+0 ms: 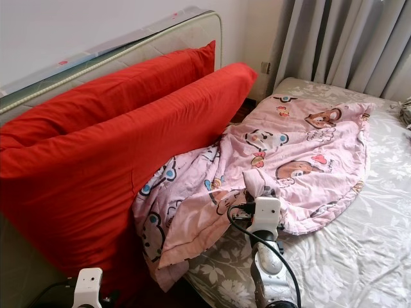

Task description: Clean up the room

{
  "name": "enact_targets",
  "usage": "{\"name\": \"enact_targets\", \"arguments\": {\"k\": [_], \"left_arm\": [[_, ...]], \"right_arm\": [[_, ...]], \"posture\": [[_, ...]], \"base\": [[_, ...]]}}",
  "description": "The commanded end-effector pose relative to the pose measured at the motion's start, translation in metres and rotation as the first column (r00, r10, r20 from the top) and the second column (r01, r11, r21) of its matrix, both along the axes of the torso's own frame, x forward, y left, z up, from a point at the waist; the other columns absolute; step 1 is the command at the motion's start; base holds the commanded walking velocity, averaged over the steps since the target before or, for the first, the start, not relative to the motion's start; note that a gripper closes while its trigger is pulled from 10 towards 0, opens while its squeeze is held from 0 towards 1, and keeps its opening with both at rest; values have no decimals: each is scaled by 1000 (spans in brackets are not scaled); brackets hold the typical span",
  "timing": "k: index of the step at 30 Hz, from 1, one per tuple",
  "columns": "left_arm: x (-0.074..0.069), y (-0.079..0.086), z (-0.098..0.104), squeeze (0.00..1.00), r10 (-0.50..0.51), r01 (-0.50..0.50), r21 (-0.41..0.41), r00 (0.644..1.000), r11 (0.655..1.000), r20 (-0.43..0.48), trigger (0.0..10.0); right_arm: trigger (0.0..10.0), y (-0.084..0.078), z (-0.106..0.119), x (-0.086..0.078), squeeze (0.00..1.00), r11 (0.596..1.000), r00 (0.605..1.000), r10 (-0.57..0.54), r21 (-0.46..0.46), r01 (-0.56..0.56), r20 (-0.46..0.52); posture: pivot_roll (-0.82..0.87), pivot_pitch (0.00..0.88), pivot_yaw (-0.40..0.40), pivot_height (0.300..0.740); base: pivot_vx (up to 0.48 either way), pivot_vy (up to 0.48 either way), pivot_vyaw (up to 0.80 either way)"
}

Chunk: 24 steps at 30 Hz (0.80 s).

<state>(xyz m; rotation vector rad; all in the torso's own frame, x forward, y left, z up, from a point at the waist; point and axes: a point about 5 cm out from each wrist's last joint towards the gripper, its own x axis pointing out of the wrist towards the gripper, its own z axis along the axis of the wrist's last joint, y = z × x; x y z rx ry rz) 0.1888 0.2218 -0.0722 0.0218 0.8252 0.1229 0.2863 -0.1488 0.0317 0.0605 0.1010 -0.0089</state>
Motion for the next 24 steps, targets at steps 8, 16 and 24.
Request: {"name": "enact_targets", "arguments": {"k": [8, 16, 24], "left_arm": [[0, 2, 0, 0, -8, 8, 11, 1000, 1000, -12, 10000], [-1, 1, 0, 0, -11, 11, 13, 1000, 1000, -13, 10000], [-1, 1, -1, 0, -18, 18, 13, 1000, 1000, -13, 10000]], "right_arm": [[10000, 1, 5, 4, 0, 1000, 1000, 4, -10, -4, 21], [10000, 1, 5, 4, 0, 1000, 1000, 6, -12, -6, 20], [10000, 2, 4, 4, 0, 1000, 1000, 11, -18, -11, 17]], "posture": [[-14, 26, 15, 740], [-12, 28, 15, 740], [-10, 28, 17, 740]], "base": [[0, 0, 0], [0, 0, 0], [0, 0, 0]]}}
